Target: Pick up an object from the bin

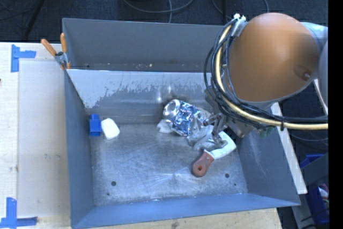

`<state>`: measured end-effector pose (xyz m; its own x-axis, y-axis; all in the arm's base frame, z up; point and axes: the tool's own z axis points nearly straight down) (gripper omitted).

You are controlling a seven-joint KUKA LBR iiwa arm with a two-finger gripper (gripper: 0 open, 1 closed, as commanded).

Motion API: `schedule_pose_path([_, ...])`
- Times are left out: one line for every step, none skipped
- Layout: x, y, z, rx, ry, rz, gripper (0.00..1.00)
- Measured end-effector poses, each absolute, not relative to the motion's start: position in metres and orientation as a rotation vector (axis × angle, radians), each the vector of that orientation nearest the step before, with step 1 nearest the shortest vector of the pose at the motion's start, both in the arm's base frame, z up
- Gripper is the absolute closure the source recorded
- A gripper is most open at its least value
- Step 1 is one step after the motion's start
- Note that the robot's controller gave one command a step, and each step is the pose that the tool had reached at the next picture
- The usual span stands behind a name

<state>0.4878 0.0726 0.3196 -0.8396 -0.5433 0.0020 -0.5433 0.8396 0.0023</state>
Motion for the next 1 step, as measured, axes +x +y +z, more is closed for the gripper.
schedule_pose_path([0.4882,0.0684,0.3477,0.924,-3.004,-0.001,1.00])
